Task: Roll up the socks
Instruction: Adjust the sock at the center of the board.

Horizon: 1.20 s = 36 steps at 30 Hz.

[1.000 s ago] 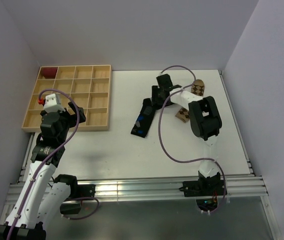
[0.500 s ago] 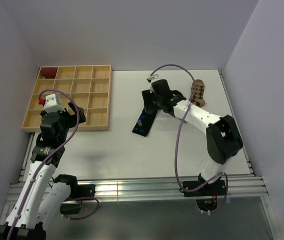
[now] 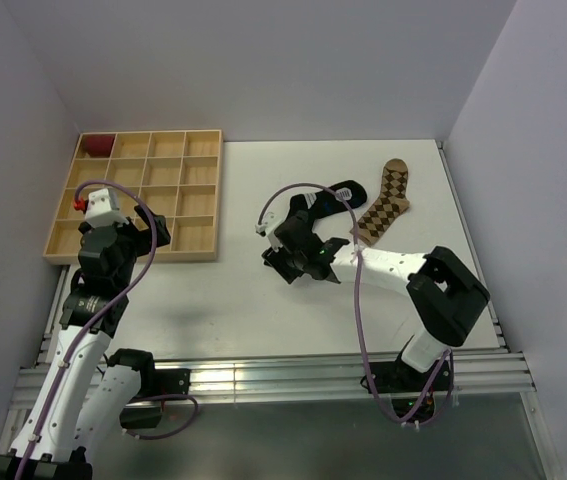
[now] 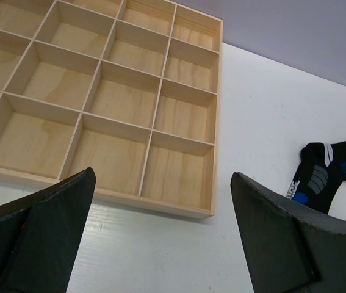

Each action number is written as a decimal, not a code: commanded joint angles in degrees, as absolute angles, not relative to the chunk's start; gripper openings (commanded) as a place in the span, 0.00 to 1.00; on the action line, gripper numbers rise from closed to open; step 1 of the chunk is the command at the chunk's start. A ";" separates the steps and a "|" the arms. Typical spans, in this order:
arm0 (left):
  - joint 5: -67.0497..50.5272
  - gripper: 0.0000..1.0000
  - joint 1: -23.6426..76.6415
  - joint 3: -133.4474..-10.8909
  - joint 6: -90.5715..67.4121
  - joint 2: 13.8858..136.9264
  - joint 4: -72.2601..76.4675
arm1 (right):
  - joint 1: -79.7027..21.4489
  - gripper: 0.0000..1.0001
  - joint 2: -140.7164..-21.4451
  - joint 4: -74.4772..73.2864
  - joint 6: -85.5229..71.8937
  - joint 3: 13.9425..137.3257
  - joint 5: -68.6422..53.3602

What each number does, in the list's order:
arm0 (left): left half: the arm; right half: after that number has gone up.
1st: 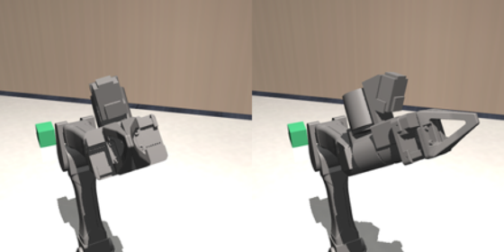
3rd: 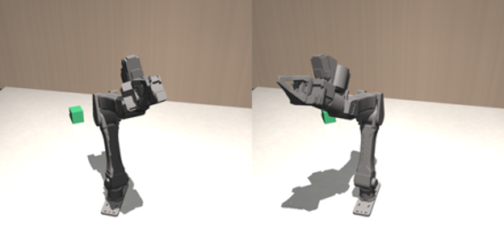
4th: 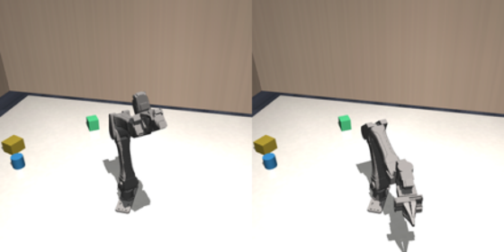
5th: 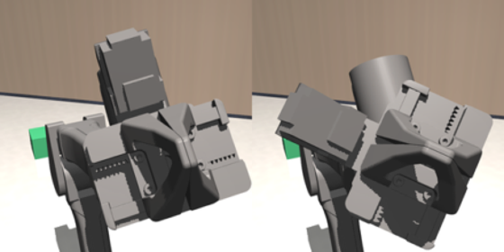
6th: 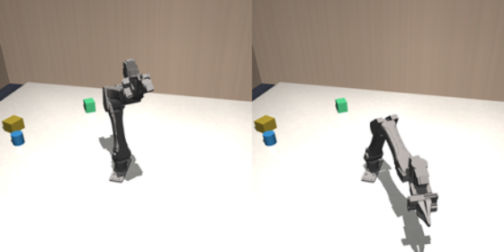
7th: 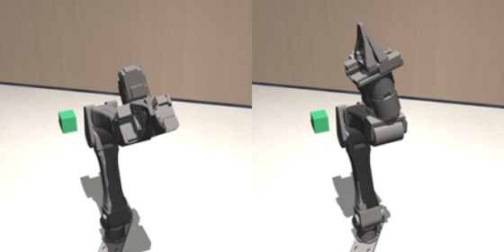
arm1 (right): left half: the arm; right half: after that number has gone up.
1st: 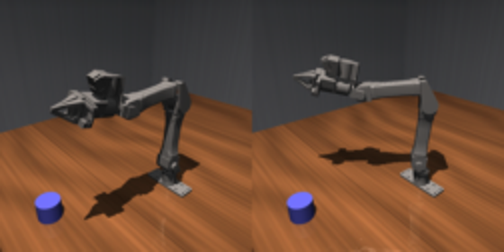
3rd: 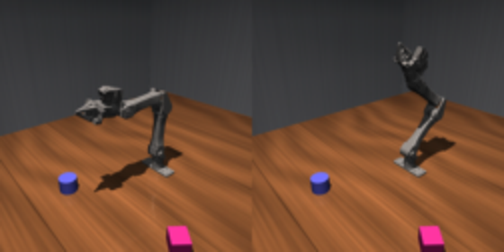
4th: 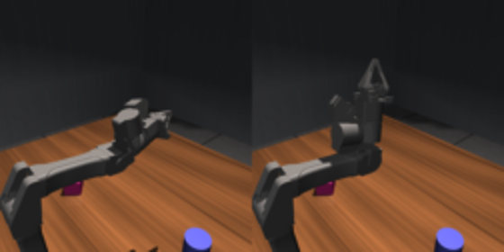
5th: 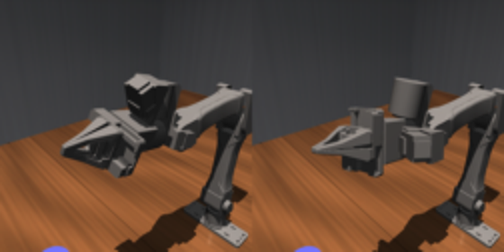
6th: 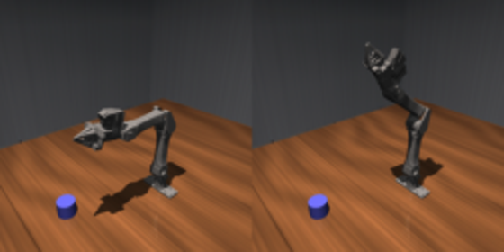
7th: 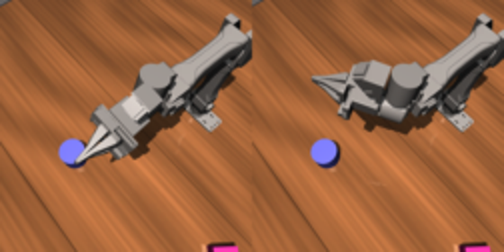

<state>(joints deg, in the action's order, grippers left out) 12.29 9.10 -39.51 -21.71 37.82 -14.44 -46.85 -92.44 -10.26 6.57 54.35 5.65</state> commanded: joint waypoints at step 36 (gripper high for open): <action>13.97 0.99 9.76 -39.38 -20.92 36.30 -13.62 | -51.94 0.57 -107.15 -14.95 9.06 72.07 -0.45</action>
